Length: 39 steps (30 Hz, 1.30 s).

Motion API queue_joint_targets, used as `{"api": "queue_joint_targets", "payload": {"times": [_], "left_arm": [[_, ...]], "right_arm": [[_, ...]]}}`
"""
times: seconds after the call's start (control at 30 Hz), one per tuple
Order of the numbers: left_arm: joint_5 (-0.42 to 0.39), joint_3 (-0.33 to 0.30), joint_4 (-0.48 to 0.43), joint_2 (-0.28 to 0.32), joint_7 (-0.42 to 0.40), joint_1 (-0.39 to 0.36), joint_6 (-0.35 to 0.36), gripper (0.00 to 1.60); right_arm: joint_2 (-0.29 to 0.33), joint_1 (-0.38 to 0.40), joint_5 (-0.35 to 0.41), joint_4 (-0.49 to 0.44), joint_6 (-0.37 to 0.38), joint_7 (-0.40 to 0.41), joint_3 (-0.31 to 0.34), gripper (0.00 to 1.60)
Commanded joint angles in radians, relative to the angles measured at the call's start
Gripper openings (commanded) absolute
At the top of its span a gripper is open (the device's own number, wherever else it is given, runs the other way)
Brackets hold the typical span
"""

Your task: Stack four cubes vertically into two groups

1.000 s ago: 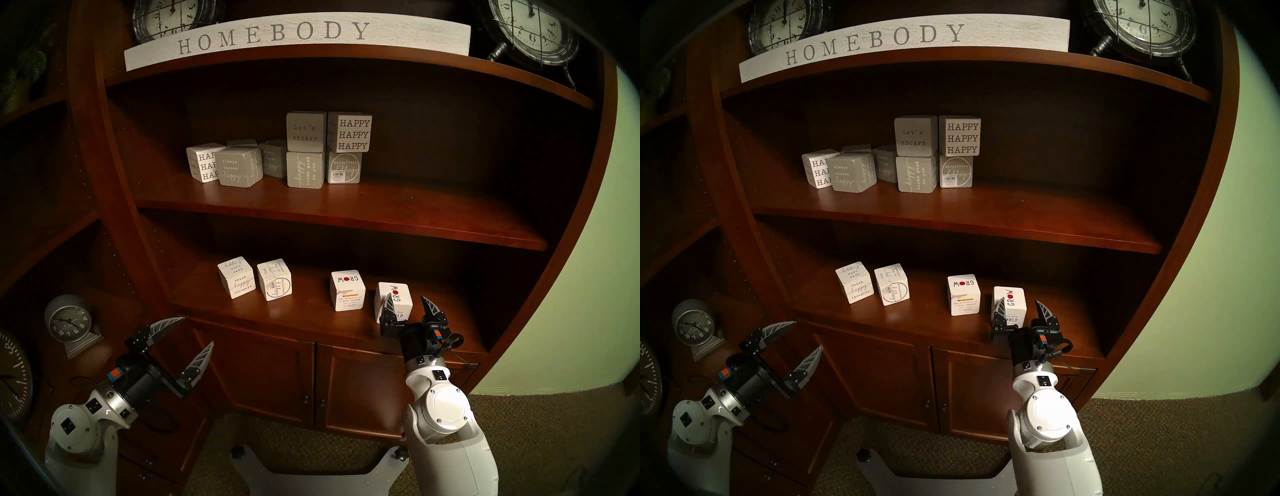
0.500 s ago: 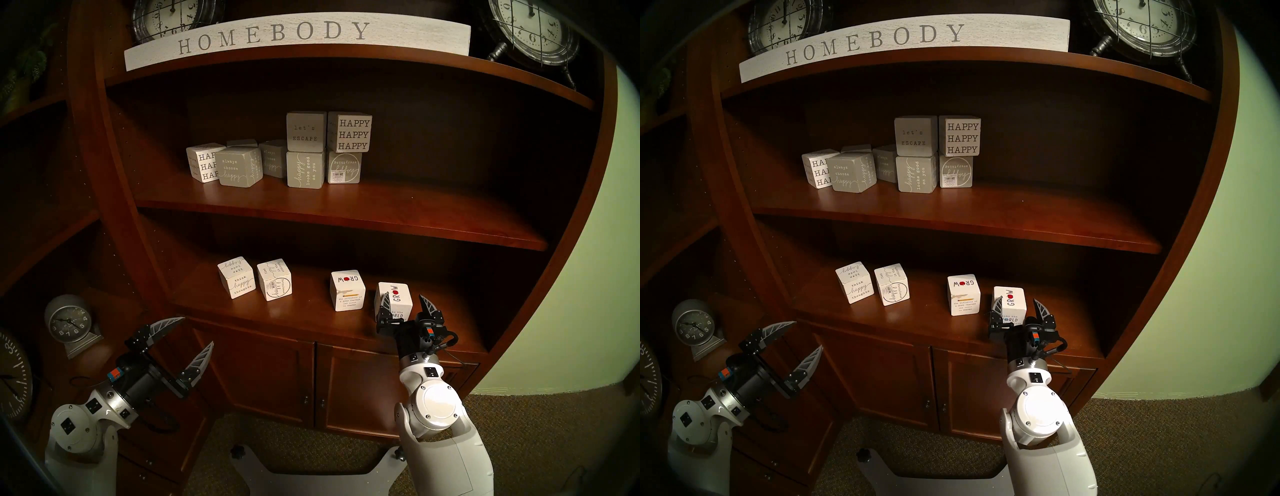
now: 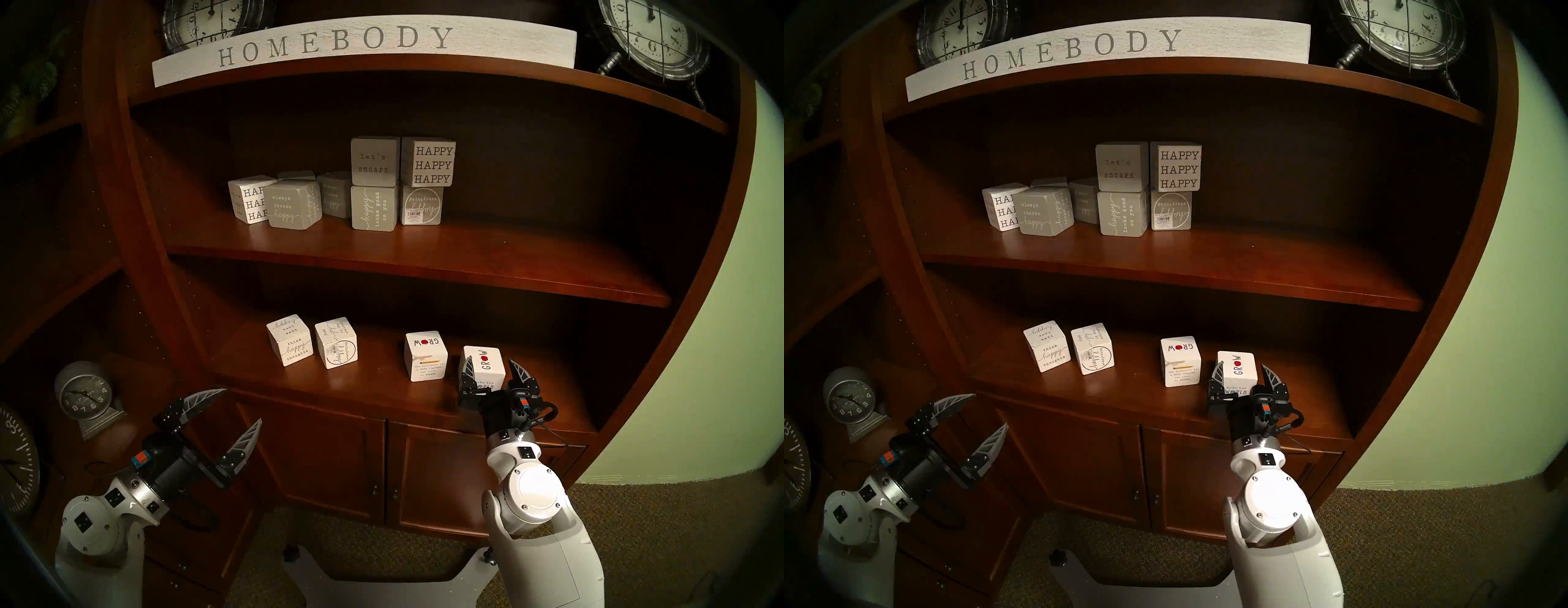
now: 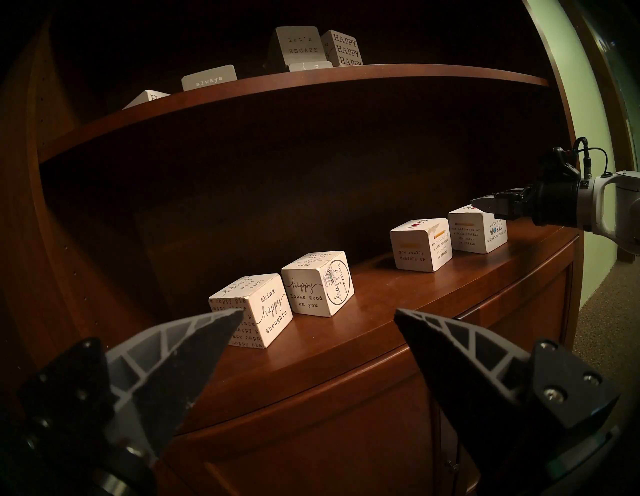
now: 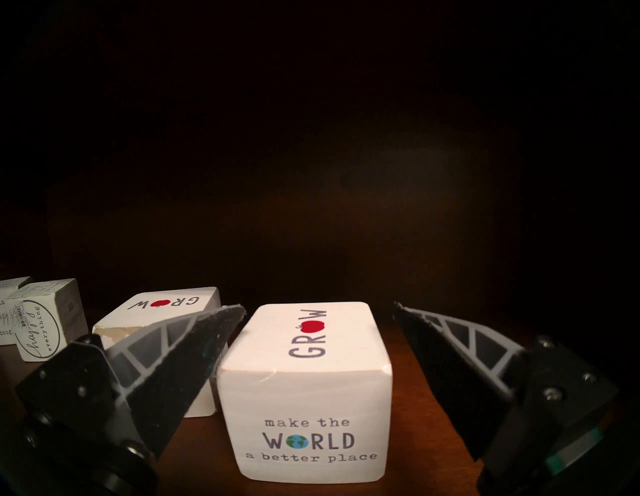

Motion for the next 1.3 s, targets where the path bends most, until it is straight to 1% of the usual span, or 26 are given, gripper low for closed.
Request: {"api": "queue_joint_targets", "payload": {"times": [0.0,0.37,0.6,0.87,1.27], "left_arm": [[-0.001,0.000,-0.016,0.000,-0.001,0.000,-0.001,1.60],[-0.001,0.000,-0.016,0.000,-0.001,0.000,-0.001,1.60],[-0.001,0.000,-0.016,0.000,-0.001,0.000,-0.001,1.60],[-0.001,0.000,-0.016,0.000,-0.001,0.000,-0.001,1.60],[-0.001,0.000,-0.016,0.000,-0.001,0.000,-0.001,1.60]], "right_arm": [[-0.004,0.019,-0.006,-0.006,-0.002,-0.008,-0.003,1.60],[-0.001,0.042,0.002,0.023,0.014,-0.001,-0.003,1.60],[0.003,0.052,0.008,0.037,0.007,0.013,-0.001,1.60],[0.000,0.047,0.010,0.033,0.014,0.010,0.003,1.60],[-0.002,0.031,0.023,0.024,0.002,0.017,0.002,1.60]]}}
